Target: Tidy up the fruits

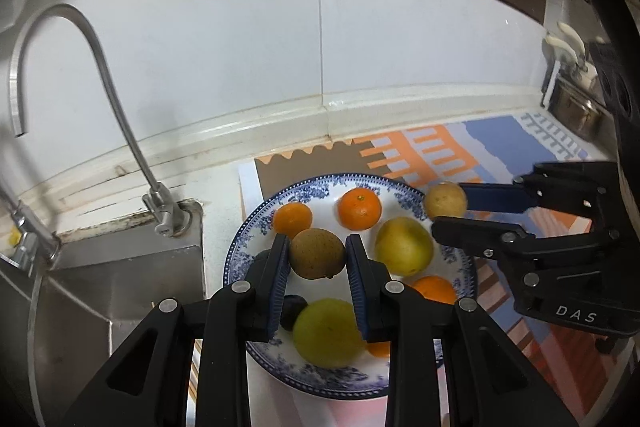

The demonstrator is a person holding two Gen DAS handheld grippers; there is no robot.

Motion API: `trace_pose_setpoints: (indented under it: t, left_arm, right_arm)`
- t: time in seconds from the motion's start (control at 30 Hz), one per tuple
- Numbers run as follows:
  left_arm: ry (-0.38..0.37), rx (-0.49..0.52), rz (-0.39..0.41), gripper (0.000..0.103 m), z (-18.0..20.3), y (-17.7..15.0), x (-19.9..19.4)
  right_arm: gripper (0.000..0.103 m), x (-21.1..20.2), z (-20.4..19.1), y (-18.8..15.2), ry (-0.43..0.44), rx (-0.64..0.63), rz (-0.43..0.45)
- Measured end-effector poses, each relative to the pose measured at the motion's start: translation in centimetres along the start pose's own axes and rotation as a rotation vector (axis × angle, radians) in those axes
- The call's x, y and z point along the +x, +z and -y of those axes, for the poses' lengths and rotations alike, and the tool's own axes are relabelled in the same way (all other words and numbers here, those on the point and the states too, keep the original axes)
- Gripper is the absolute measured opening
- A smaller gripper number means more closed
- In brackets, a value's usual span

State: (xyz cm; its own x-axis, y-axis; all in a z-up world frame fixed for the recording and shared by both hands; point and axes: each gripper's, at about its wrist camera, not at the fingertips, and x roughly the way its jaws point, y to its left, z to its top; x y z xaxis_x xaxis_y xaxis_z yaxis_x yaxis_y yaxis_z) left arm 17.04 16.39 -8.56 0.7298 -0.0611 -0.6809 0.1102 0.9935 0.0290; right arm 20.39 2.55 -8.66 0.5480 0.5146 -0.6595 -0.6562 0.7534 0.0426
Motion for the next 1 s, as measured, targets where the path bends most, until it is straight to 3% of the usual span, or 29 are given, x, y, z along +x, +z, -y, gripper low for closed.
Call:
trace_pose_setpoints:
  t: [0.47,0.57,0.7,0.87,0.93,1.0]
  left_arm:
    - [-0.073,0.076,-0.089,0.029,-0.5,0.1,3.0]
    - [-0.061,0.085,-0.094,0.049,-0.3,0.1,3.1]
    - [-0.039,0.085,-0.100,0.052,0.0,-0.2,2.4]
    - [0.034,0.085,-0.101,0.058,0.9,-0.4,0.7]
    - [0.063,0.074,-0.084,0.060,1.3,-0.3,-0.5]
    - [0.104,0.054,-0.065,0.069,2.0,-0.2,-1.8]
  right_arm:
    - [0.031,3.3,-0.8,1.4,0.052,-0.038,-0.048]
    - [0.031,3.3,-0.8,1.5,0.053,-0.036,-0.052]
    - [0.045,2.8,-0.6,1.4,0.036,-0.022,-0.039]
    - [0.045,1.3,-0.4,0.8,0.025,-0.010,-0.021]
    - [0.050,0.4,-0.3,0.4,0.011,-0.012,-0.014]
    - [0.054,-0.6,-0.1,-0.2,-0.006,-0.007,0.000]
